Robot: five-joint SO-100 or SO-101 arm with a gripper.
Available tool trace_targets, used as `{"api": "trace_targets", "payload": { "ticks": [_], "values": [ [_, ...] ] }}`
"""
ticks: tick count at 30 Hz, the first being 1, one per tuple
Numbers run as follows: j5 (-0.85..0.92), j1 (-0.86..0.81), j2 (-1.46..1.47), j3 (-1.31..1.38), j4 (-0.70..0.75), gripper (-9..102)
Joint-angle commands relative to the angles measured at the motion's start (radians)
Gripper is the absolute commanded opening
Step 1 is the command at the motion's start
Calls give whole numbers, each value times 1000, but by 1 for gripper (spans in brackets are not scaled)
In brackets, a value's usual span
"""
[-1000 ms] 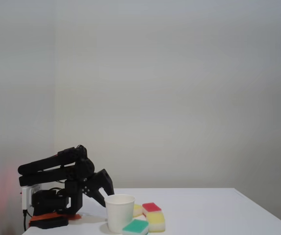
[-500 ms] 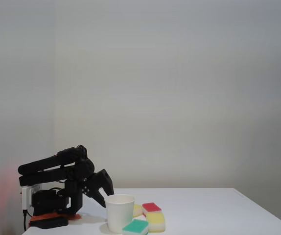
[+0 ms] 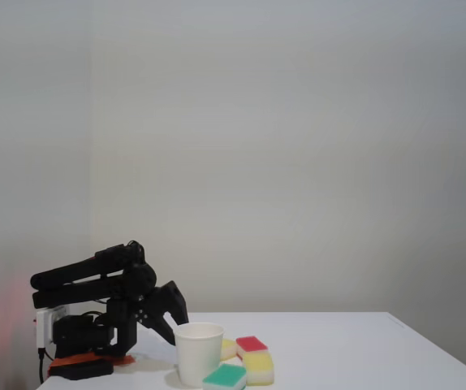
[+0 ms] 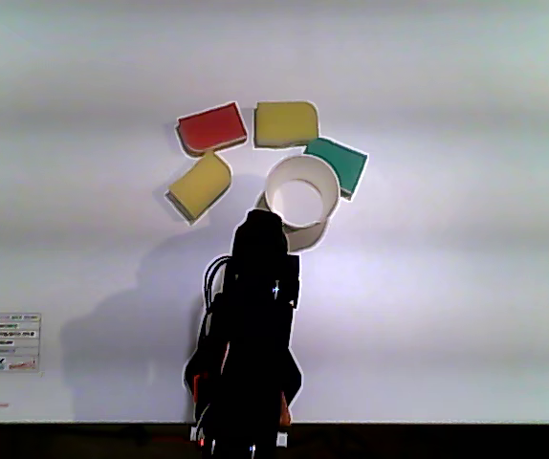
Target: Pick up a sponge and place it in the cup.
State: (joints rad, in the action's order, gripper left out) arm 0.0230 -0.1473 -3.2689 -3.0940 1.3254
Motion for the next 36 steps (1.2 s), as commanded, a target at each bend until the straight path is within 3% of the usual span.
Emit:
{"api": "trace_targets", "payload": {
  "ticks": [1, 12, 23, 36],
  "values": [
    [3, -29, 5, 3, 77, 0],
    [-28, 48, 137, 176, -31, 0],
    [-141, 209, 672, 690, -11, 0],
    [-143, 308, 1252, 1085, -195, 1]
  ]
}}
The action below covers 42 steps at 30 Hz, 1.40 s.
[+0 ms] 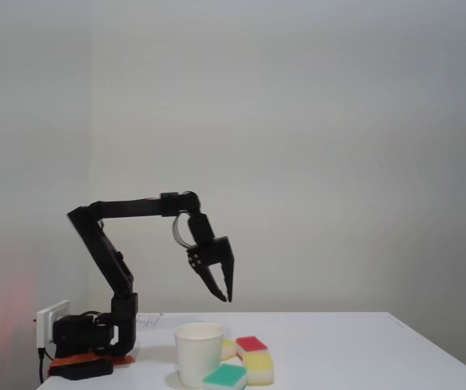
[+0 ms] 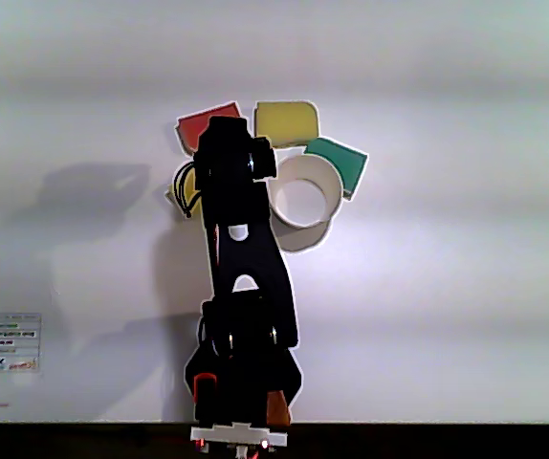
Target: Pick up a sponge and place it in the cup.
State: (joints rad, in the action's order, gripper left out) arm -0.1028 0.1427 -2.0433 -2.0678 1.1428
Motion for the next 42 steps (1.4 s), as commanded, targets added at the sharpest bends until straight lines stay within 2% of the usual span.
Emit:
{"api": "trace_targets", "payload": {
  "ticks": [1, 23, 29, 31, 36, 42],
  "values": [
    [-17, 25, 46, 67, -23, 1],
    [-17, 104, 132, -69, -51, 6],
    [-18, 109, 189, -101, -127, 6],
    [-18, 110, 215, -104, -155, 9],
    [-14, 115, 258, -100, -190, 23],
    [-14, 127, 261, -106, -184, 31]
  ]
}}
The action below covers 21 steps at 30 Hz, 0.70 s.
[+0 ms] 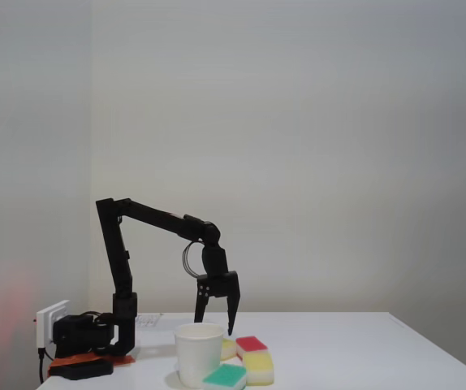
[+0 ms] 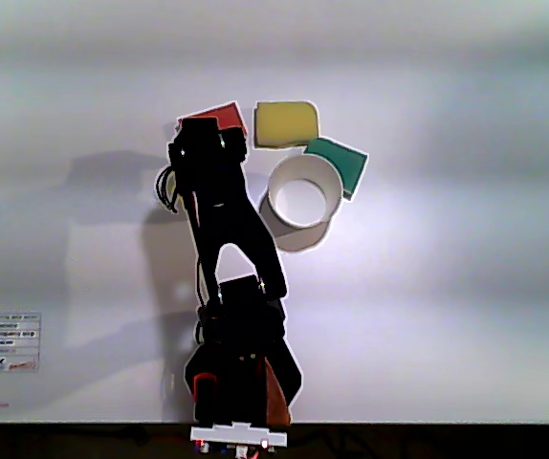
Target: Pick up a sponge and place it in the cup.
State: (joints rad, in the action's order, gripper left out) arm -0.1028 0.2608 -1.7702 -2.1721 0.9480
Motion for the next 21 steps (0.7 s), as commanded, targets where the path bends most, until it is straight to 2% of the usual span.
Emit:
{"api": "trace_targets", "payload": {
  "ticks": [1, 7, 21],
  "values": [
    [-14, 11, -8, -2, 11, 34],
    [-14, 17, 55, 18, -20, 40],
    [-18, 2, 204, 91, -66, 41]
  ]
}}
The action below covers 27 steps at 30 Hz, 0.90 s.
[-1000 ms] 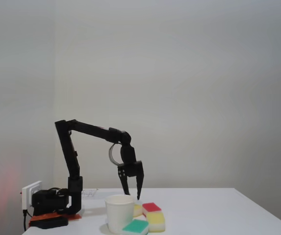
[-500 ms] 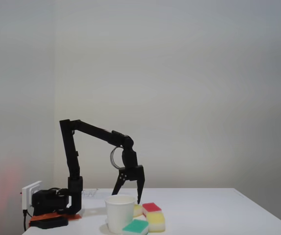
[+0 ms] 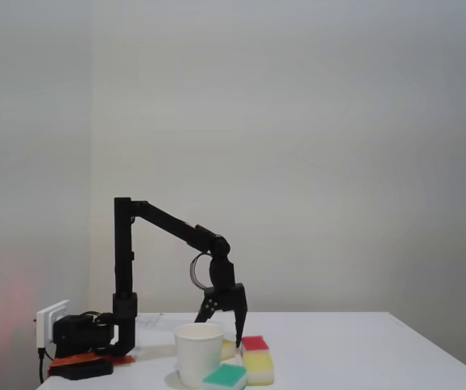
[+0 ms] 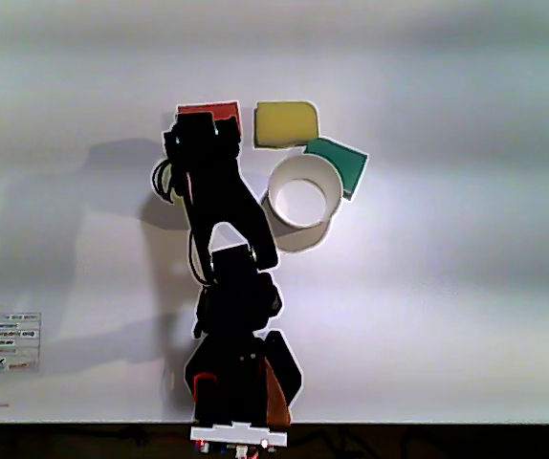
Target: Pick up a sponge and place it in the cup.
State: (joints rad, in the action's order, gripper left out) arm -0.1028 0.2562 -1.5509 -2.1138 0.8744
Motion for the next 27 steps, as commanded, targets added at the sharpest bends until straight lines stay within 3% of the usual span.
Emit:
{"api": "trace_targets", "payload": {
  "ticks": [1, 6, 11, 15, 27],
  "values": [
    [-18, 3, -12, 32, 8, 40],
    [-28, -9, 2, 17, -18, 31],
    [-60, -15, 3, 0, -28, 11],
    [-92, -15, 0, -14, -34, 2],
    [-222, 20, -103, 6, 20, 0]
  ]
}}
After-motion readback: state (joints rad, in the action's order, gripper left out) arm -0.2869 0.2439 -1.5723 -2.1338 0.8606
